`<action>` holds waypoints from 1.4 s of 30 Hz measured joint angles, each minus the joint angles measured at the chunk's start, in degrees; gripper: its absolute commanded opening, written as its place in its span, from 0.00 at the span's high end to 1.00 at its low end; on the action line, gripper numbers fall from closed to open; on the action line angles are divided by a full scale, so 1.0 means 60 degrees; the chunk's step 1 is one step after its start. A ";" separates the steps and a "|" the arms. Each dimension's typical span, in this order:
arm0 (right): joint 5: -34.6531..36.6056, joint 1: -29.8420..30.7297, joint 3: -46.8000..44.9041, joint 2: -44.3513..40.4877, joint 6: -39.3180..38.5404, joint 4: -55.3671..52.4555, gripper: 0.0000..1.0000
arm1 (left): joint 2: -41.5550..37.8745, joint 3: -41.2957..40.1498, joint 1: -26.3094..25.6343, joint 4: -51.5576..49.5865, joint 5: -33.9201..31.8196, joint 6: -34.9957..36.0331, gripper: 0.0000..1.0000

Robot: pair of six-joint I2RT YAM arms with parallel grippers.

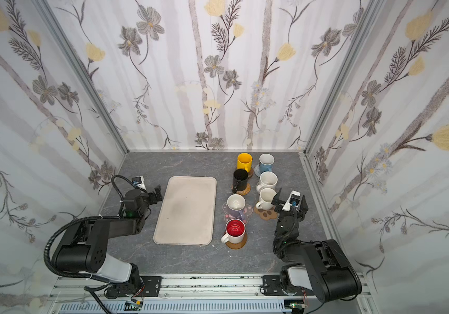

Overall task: Place cups on coasters
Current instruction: Reset both arms

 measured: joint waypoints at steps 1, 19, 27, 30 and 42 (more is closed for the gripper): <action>-0.0007 0.0015 -0.0007 0.0018 -0.0029 0.0073 0.00 | 0.0080 -0.0095 0.0000 0.0164 -0.0015 0.0004 0.00; -0.0022 0.0084 -0.0215 0.0149 -0.0233 0.0729 0.00 | 0.0149 -0.1377 -0.0408 0.2841 -0.0415 0.0178 0.00; -0.0091 0.0033 -0.0131 0.0135 -0.0237 0.0710 0.00 | 0.0499 -0.1770 -0.0630 0.3989 -0.0561 0.0474 0.00; -0.0189 0.0022 -0.0186 0.0138 -0.0240 0.0747 0.00 | 0.0499 -0.1774 -0.0645 0.4156 -0.0597 0.0503 0.00; -0.1330 -0.0925 0.0444 0.0222 0.0273 -0.0171 0.00 | 0.0535 -0.1767 -0.0637 0.4218 -0.0707 0.0510 0.00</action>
